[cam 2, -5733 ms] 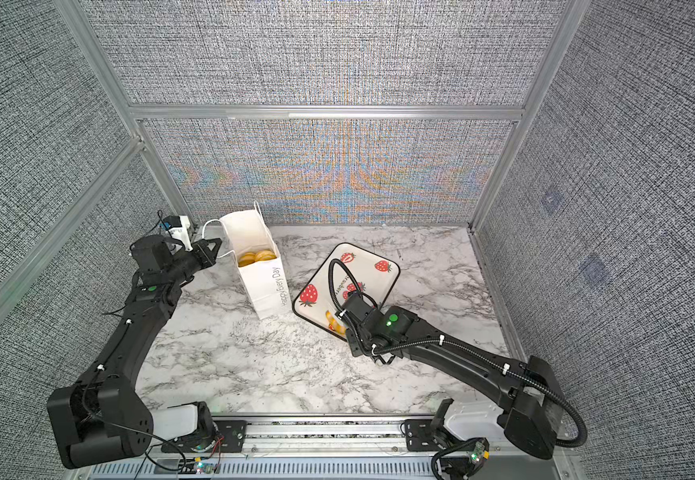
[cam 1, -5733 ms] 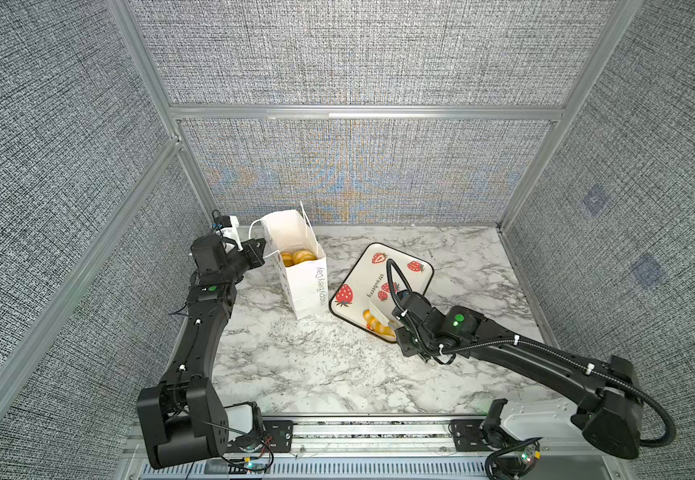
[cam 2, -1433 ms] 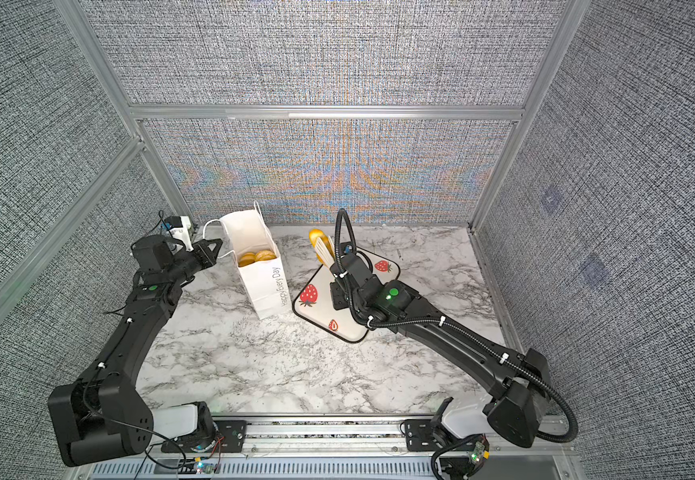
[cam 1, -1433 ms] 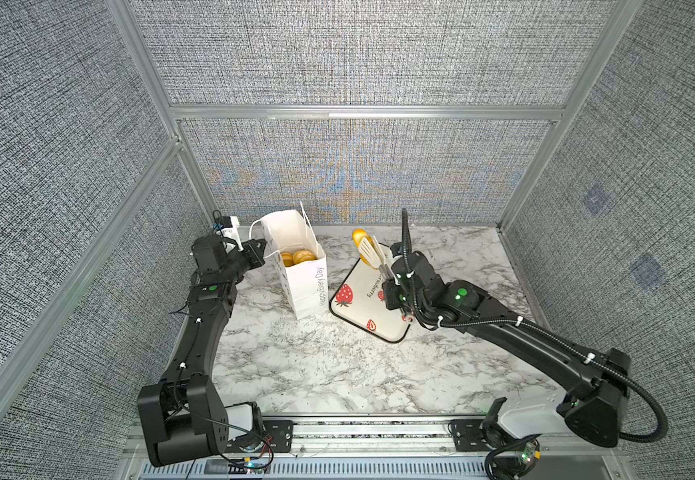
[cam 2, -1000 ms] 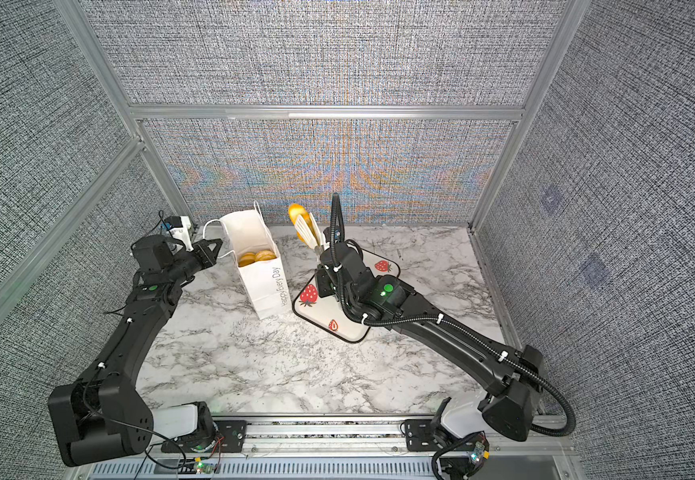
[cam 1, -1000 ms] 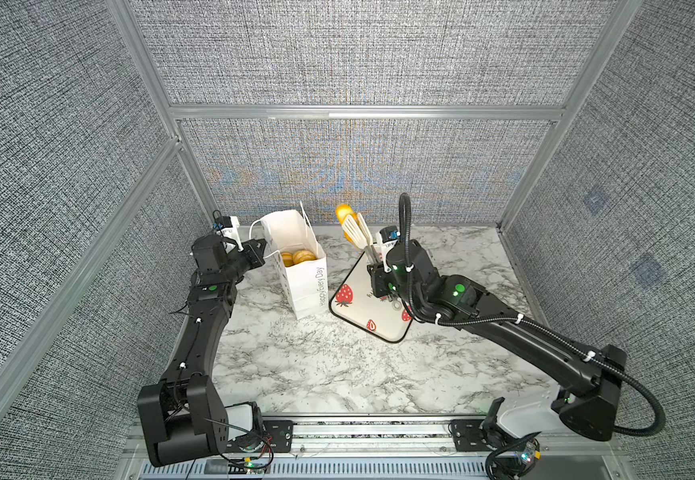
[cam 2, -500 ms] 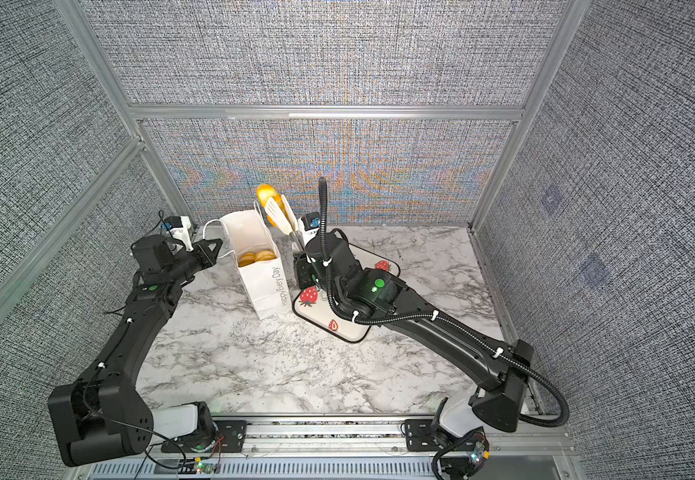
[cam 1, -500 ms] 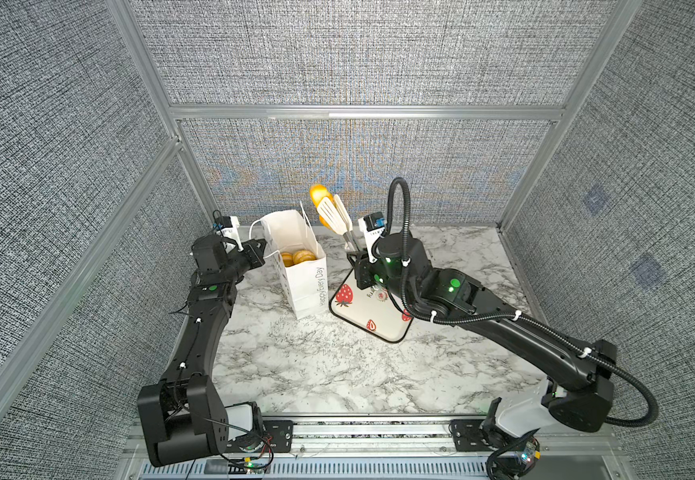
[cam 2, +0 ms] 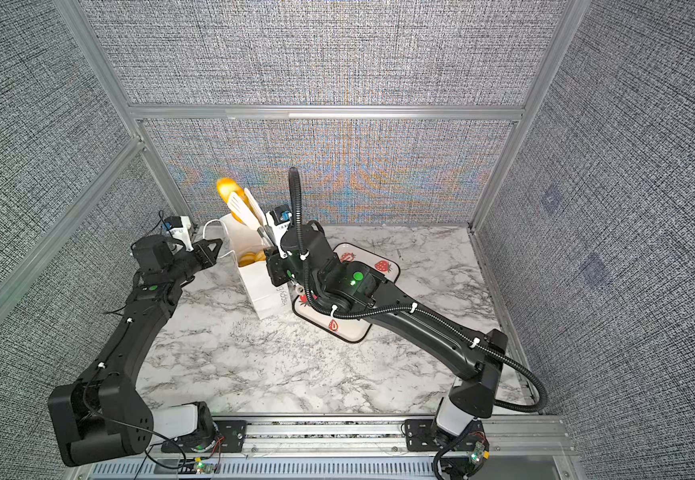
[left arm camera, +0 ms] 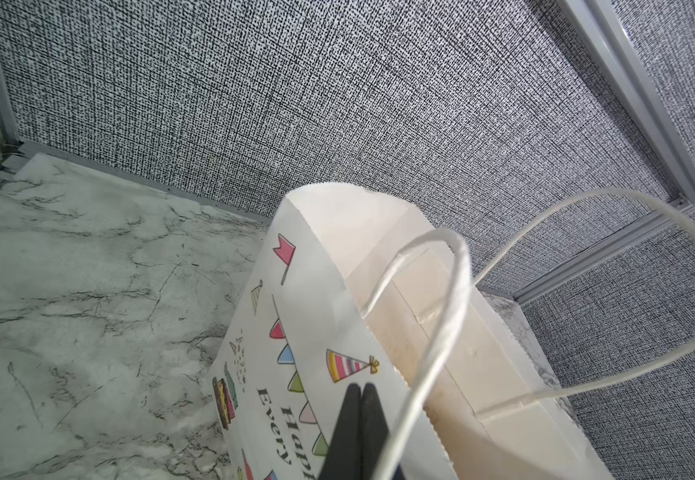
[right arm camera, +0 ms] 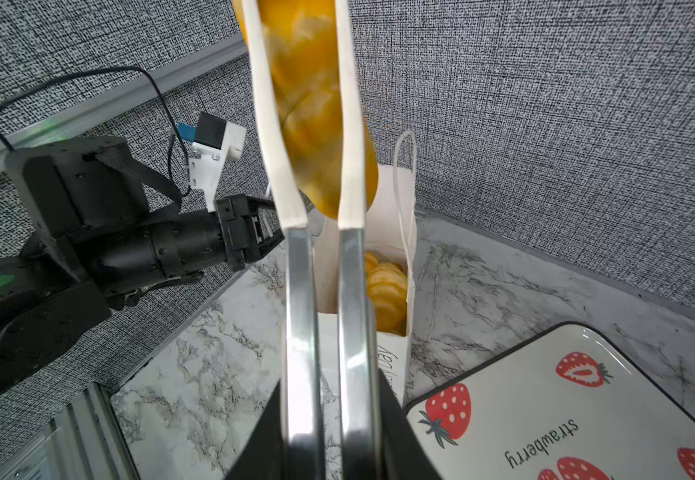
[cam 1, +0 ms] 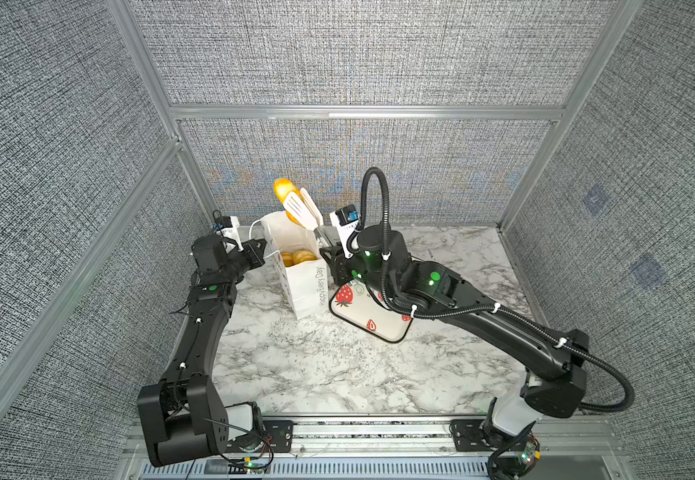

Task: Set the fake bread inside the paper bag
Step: 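Carry the croissant with the tongs over the bag opening, then lower the croissant into the bag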

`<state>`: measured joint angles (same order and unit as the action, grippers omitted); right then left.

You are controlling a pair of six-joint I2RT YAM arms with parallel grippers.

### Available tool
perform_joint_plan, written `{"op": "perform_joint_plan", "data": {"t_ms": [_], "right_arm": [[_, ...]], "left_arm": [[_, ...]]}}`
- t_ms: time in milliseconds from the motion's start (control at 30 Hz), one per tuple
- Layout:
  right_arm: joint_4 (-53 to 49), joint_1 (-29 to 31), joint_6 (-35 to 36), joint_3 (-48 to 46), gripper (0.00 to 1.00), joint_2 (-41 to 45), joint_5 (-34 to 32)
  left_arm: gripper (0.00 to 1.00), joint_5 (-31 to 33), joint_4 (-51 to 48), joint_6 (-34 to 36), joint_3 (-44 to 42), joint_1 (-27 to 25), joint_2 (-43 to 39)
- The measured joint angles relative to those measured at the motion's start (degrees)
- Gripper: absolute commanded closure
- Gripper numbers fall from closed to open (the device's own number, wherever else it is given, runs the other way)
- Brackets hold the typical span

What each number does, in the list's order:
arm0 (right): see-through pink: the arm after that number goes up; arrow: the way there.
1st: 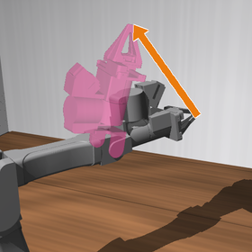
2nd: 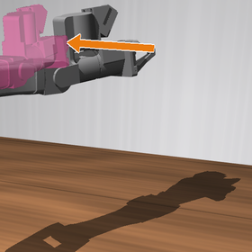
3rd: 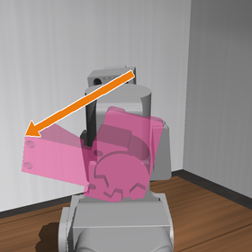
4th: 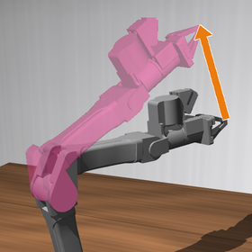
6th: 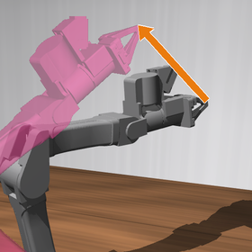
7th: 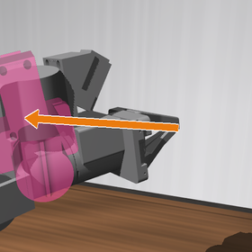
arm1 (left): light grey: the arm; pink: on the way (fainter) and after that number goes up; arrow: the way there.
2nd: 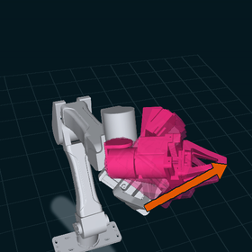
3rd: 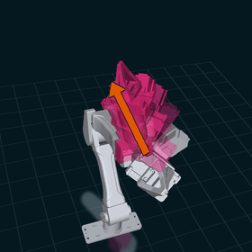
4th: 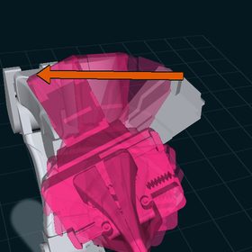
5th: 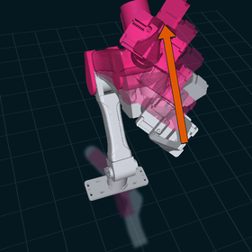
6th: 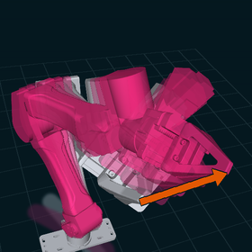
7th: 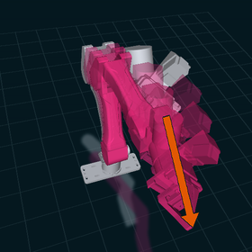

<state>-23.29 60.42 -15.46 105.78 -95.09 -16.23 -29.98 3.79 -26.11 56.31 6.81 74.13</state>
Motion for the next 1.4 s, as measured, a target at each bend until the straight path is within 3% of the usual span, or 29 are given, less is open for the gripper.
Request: {"op": "perform_joint_plan", "data": {"t_ms": [567, 1400], "right_arm": [[-0.81, 0.59, 0.96, 8.57, 0.72, -8.83, 4.76], [-1.79, -6.29, -8.39, 3.96, 0.72, -11.74, 13.03]], "left_arm": [[1.00, 0.00, 0.00, 0.00, 0.00, 0.00, -0.39], [1.00, 0.00, 0.00, 0.00, 0.00, 0.00, -0.44]]}}
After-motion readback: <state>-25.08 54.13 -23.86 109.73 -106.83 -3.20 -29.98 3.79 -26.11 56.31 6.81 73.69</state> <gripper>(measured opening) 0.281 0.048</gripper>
